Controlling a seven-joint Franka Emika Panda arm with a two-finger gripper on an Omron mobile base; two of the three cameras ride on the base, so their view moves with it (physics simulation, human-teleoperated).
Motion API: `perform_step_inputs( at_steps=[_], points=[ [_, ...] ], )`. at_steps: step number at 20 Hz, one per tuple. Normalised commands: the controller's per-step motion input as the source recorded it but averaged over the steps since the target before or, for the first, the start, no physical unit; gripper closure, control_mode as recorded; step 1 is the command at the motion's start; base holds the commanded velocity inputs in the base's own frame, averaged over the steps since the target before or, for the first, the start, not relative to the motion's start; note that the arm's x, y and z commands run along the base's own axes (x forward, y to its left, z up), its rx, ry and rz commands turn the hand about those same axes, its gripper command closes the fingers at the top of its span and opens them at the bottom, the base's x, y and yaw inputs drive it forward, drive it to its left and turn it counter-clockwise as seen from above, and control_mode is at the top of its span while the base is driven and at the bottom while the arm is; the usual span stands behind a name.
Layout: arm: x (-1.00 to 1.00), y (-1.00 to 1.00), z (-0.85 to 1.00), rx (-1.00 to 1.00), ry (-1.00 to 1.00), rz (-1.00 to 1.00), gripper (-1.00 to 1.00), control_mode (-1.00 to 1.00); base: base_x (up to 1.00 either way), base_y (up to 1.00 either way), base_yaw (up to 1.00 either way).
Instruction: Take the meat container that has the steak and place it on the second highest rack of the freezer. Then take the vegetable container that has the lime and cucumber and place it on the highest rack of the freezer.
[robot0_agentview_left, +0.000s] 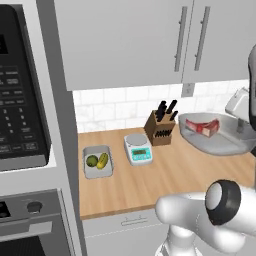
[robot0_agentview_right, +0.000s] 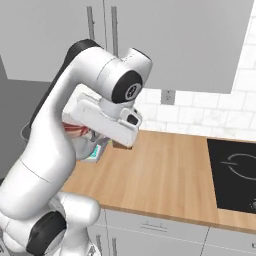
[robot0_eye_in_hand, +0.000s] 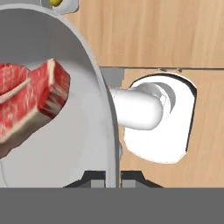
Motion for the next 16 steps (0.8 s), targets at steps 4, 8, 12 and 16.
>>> perform_step_inputs(
  at_steps=[4, 8, 12, 16],
  points=[
    [-0.37, 0.42, 0.01, 0.00, -0.04, 0.00, 1.00, -1.00, 0.00, 0.00, 0.00],
    [-0.01, 0.00, 0.00, 0.02, 0.01, 0.00, 1.00, -1.00, 0.00, 0.00, 0.00],
    [0.00, 0.00, 0.00, 0.00, 0.00, 0.00, 1.00, 1.00, 0.00, 0.00, 0.00],
    [0.00, 0.00, 0.00, 0.00, 0.00, 0.00, 1.00, 1.00, -0.27, 0.00, 0.00]
  ],
)
